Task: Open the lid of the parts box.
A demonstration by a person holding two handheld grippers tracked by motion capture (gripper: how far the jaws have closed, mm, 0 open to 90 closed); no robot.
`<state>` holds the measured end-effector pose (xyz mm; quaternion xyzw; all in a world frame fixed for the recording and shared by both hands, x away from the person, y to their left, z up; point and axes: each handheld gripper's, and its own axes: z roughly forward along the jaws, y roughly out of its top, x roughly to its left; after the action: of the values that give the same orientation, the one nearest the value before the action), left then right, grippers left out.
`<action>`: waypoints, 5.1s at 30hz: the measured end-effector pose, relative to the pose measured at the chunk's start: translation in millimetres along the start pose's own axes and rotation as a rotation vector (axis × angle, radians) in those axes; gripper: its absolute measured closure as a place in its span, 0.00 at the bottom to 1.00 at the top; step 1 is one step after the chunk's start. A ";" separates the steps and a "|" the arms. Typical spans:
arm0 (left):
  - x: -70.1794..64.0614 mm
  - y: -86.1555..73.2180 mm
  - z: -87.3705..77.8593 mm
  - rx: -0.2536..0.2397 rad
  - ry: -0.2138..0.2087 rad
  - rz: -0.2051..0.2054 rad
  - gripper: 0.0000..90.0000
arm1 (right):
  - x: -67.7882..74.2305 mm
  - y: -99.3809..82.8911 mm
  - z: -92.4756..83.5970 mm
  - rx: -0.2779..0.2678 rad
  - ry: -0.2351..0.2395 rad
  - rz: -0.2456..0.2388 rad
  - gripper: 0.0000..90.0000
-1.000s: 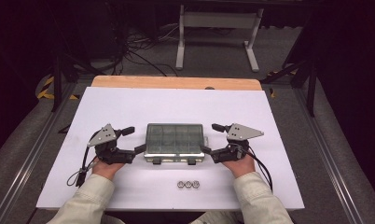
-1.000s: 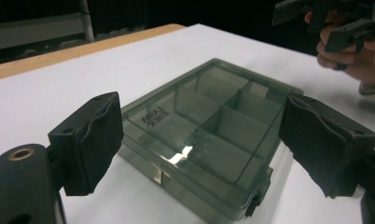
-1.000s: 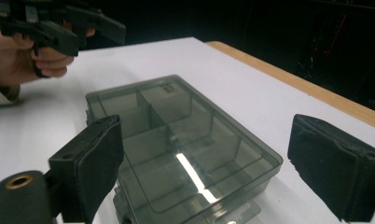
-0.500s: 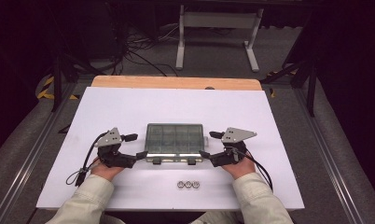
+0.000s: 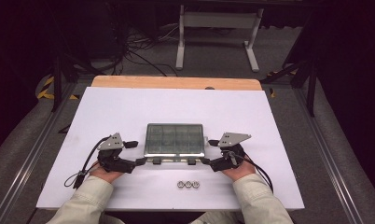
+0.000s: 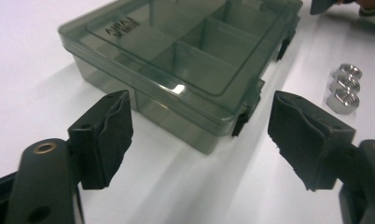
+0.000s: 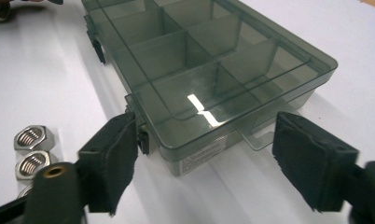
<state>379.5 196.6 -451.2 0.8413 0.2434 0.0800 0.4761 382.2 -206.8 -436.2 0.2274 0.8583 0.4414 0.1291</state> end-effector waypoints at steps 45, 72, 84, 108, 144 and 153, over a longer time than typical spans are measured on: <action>-7.6 -3.9 8.8 0.098 0.017 0.047 0.70 | 0.1 -7.6 7.3 0.071 0.051 -0.001 0.57; -9.6 -2.7 7.6 0.089 0.031 0.051 0.76 | 1.4 -6.4 4.3 0.070 0.030 -0.009 0.66; -9.8 -1.6 4.6 0.060 0.035 0.043 0.79 | 1.8 -4.5 0.0 0.042 0.027 -0.004 0.70; -10.8 4.4 -0.6 -0.066 0.034 -0.004 0.85 | 1.0 5.7 -14.6 -0.124 -0.016 0.023 0.72; -10.8 13.9 0.1 -0.163 0.119 -0.049 0.87 | -3.1 11.4 -6.5 -0.184 -0.174 0.018 0.46; -11.6 14.3 -0.2 -0.156 0.137 -0.048 0.86 | 3.3 24.5 0.6 -0.167 -0.203 -0.036 0.50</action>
<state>374.1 185.0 -438.0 0.7879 0.2886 0.1448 0.5243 386.4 -192.3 -416.7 0.2439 0.8050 0.4838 0.2417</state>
